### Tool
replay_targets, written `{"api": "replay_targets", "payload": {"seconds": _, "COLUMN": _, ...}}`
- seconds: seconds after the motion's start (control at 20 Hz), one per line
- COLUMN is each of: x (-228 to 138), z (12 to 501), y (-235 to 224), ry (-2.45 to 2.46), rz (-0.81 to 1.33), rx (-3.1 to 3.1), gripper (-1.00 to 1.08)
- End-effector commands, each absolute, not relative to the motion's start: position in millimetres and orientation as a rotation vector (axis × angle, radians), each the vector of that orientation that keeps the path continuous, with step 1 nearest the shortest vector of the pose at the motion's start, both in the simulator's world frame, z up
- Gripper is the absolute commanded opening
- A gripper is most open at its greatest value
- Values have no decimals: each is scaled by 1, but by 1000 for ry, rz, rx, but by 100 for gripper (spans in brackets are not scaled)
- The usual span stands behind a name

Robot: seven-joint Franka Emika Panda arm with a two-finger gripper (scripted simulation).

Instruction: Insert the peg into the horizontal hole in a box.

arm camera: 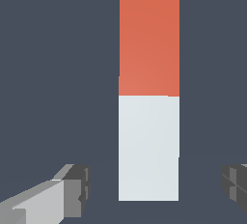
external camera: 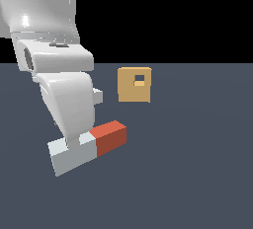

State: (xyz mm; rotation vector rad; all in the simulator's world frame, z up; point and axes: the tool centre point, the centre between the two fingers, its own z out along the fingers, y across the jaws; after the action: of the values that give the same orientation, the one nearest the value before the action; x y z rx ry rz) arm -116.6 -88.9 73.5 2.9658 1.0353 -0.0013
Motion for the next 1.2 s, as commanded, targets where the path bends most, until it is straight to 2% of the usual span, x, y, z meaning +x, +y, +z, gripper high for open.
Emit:
{"api": "replay_targets", "payload": {"seconds": 0.0, "x": -117, "z": 74, "y": -89, "ry": 1035, "rz": -1, "rx": 2966, "gripper": 100}}
{"api": "replay_targets", "payload": {"seconds": 0.95, "x": -118, "z": 23, "y": -88, "ry": 1028, "rz": 0, "rx": 2969, "gripper": 100}}
{"api": "replay_targets", "payload": {"seconds": 1.0, "x": -118, "z": 23, "y": -88, "ry": 1028, "rz": 0, "rx": 2969, "gripper": -100}}
{"api": "replay_targets", "payload": {"seconds": 1.15, "x": -118, "z": 23, "y": -88, "ry": 1028, "rz": 0, "rx": 2969, "gripper": -100}}
